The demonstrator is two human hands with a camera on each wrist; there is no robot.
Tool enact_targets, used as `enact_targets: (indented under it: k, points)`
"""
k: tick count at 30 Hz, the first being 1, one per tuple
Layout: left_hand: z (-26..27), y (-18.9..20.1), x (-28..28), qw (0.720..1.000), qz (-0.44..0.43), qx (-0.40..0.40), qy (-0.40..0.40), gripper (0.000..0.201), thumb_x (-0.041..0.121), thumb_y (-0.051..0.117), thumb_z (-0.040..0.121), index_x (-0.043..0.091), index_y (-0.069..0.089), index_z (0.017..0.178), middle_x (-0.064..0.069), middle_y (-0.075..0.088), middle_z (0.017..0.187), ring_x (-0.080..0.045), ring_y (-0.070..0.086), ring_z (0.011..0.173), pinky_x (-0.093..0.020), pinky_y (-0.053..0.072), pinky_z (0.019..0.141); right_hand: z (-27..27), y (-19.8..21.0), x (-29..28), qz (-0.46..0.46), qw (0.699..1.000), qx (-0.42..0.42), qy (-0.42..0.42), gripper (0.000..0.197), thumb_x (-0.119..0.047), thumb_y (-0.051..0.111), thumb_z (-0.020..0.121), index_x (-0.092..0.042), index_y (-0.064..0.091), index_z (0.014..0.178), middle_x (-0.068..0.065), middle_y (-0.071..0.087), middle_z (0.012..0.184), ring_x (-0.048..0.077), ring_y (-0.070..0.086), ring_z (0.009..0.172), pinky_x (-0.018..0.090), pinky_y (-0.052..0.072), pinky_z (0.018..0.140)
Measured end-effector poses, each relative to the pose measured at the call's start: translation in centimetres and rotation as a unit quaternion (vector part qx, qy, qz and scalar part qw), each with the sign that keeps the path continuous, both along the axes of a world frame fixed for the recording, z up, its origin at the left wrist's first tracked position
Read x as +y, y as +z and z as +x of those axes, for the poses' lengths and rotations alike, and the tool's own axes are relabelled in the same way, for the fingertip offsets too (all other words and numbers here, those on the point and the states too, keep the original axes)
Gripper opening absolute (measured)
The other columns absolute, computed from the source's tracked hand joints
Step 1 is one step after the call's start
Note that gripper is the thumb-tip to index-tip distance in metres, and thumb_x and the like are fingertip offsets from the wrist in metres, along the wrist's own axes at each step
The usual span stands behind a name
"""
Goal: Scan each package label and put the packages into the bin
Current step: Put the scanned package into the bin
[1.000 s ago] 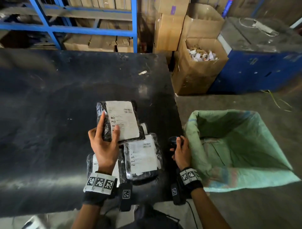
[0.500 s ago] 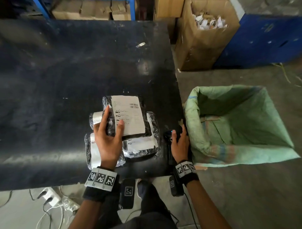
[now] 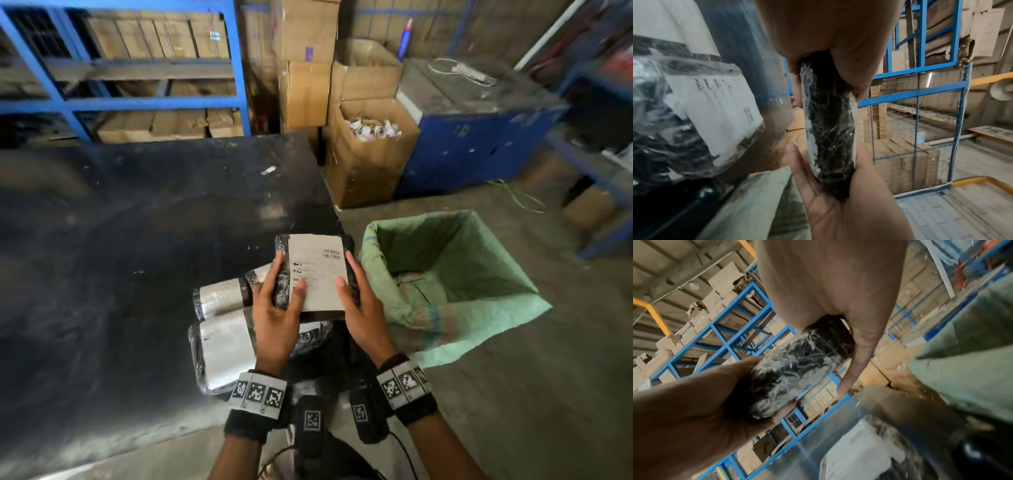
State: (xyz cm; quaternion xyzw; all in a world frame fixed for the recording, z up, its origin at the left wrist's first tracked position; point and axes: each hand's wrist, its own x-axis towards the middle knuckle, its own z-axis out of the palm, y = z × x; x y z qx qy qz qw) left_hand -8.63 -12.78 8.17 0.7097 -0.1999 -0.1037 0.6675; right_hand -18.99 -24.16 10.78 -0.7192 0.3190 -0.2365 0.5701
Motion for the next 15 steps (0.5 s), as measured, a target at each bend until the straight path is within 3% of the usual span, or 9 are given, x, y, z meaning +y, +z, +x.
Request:
enact_targets:
  k: [3,6,7,11,14,15]
  points:
    - [-1.0,0.9,-0.9,0.999,-0.022,-0.004,-0.032,0.064,0.051,0.069,0.086,0.047,0.047,0.146,0.0,0.057,0.136,-0.008,0.059,0.124,-0.04,0.056,0.102,-1.6,1.5,-1.0,-0.012,1.0,0.003,-0.002,0.053,-0.032,0.053,0.098,-0.043,0.035,0.147,-0.027,0.053,0.127,-0.014,0.057,0.109,0.011,0.052,0.087]
    - [-2.2,1.8,-2.6,0.997,-0.065,0.02,-0.047,0.058,0.031,0.072,0.093,0.038,0.051,0.146,-0.001,0.059,0.132,0.003,0.063,0.115,-0.026,0.059,0.091,-2.8,2.6,-2.3,-0.035,0.999,0.025,-0.012,0.053,-0.032,0.052,0.099,-0.042,0.033,0.148,-0.016,0.053,0.134,-0.011,0.056,0.111,0.003,0.048,0.081]
    - [-2.8,1.8,-3.4,0.995,-0.08,0.034,-0.05,0.057,0.029,0.072,0.093,0.037,0.051,0.146,0.002,0.06,0.133,0.004,0.063,0.116,-0.026,0.058,0.092,-3.1,2.7,-2.8,-0.043,0.998,0.032,-0.019,0.053,-0.033,0.052,0.098,-0.043,0.033,0.148,-0.016,0.054,0.133,-0.012,0.055,0.108,0.001,0.048,0.079]
    - [-4.1,0.6,-7.1,0.989,-0.109,0.076,-0.072,0.06,0.037,0.07,0.09,0.035,0.05,0.147,0.006,0.063,0.137,-0.013,0.064,0.124,-0.044,0.056,0.1,-4.4,2.9,-5.9,-0.063,0.995,0.065,-0.04,0.054,-0.035,0.053,0.098,-0.041,0.034,0.148,-0.017,0.059,0.121,-0.019,0.054,0.094,-0.002,0.044,0.071]
    - [-4.5,-0.8,-11.1,0.988,-0.078,0.096,-0.09,0.062,0.049,0.069,0.088,0.041,0.049,0.146,0.006,0.063,0.135,-0.011,0.063,0.124,-0.044,0.055,0.102,-5.2,2.3,-10.1,-0.08,0.991,0.088,-0.053,0.052,-0.035,0.053,0.097,-0.041,0.036,0.146,-0.015,0.06,0.118,-0.011,0.059,0.09,0.001,0.047,0.068]
    - [-4.7,-1.2,-12.5,0.989,-0.054,0.096,-0.1,0.061,0.054,0.066,0.087,0.045,0.049,0.145,0.007,0.063,0.135,-0.01,0.062,0.124,-0.044,0.054,0.103,-5.5,1.8,-11.8,-0.079,0.991,0.094,-0.054,0.051,-0.036,0.053,0.097,-0.042,0.037,0.145,-0.013,0.06,0.12,-0.005,0.062,0.093,0.005,0.049,0.072]
